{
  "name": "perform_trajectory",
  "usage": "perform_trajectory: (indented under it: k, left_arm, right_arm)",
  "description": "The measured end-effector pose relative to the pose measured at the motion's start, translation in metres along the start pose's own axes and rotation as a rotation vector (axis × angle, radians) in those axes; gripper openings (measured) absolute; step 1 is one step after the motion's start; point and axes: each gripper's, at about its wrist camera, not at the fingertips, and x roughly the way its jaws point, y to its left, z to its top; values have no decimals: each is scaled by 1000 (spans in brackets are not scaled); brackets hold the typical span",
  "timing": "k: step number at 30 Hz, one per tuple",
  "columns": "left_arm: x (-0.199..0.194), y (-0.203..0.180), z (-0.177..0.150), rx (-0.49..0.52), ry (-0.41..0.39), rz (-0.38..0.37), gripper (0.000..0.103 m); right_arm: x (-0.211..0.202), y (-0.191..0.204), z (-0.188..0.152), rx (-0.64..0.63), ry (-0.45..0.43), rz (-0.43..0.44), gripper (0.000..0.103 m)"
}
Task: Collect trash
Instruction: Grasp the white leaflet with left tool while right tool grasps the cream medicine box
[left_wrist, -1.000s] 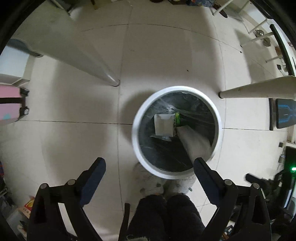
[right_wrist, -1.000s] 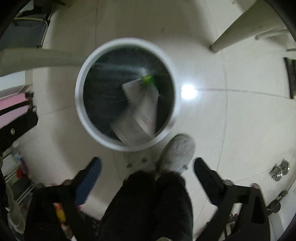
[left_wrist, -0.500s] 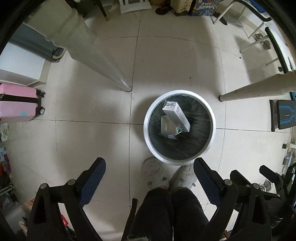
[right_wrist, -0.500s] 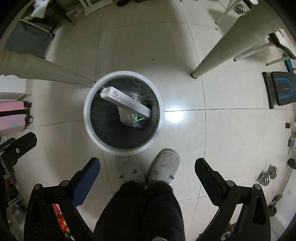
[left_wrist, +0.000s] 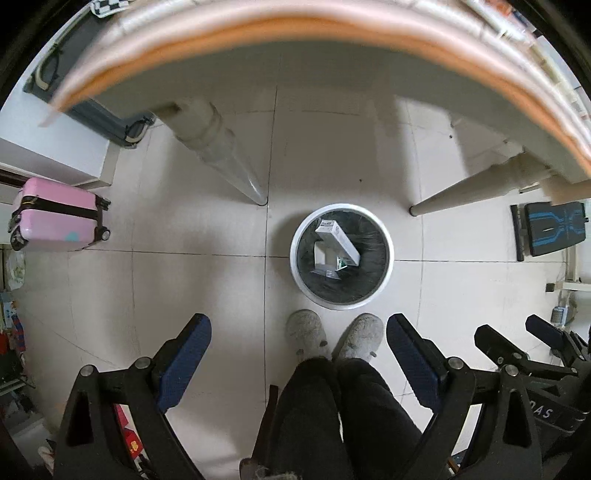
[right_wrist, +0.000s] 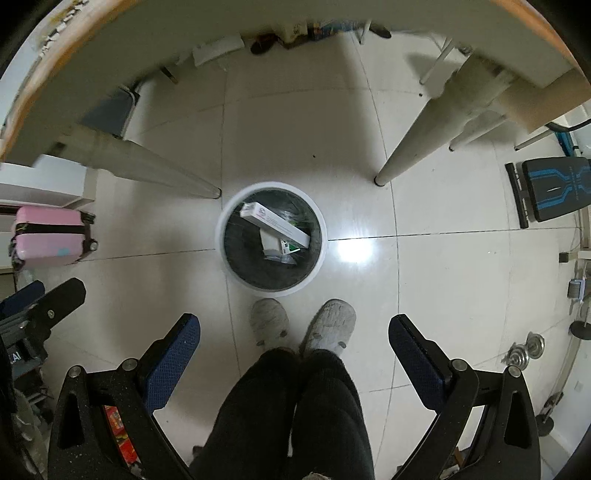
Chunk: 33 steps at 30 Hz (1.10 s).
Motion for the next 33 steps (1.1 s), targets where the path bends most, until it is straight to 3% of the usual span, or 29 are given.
perform_trajectory:
  k: [6, 11, 15, 20, 24, 28, 33]
  left_arm:
    - [-69, 2, -3, -4, -43, -26, 97]
    - [-117, -6, 18, 19, -133, -14, 97]
    - [-142, -29, 60, 70, -206, -10, 97]
    - [-156, -85, 140, 241, -272, 58, 97]
    - [-133, -146, 207, 402, -218, 66, 97]
    - [-97, -208, 265, 546, -107, 71, 96]
    - [-56, -254, 308, 667, 22, 64, 96]
  right_arm:
    - [-89, 7, -8, 9, -38, 40, 103]
    - [-156, 3, 5, 70, -94, 104, 103]
    - [-200, -17, 39, 115, -150, 119, 103]
    - [-227, -79, 106, 225, -166, 108, 103]
    - [-219, -145, 157, 386, -169, 160, 103]
    - [-194, -203, 194, 551, -137, 210, 103]
    - [-158, -250, 224, 737, -95, 276, 103]
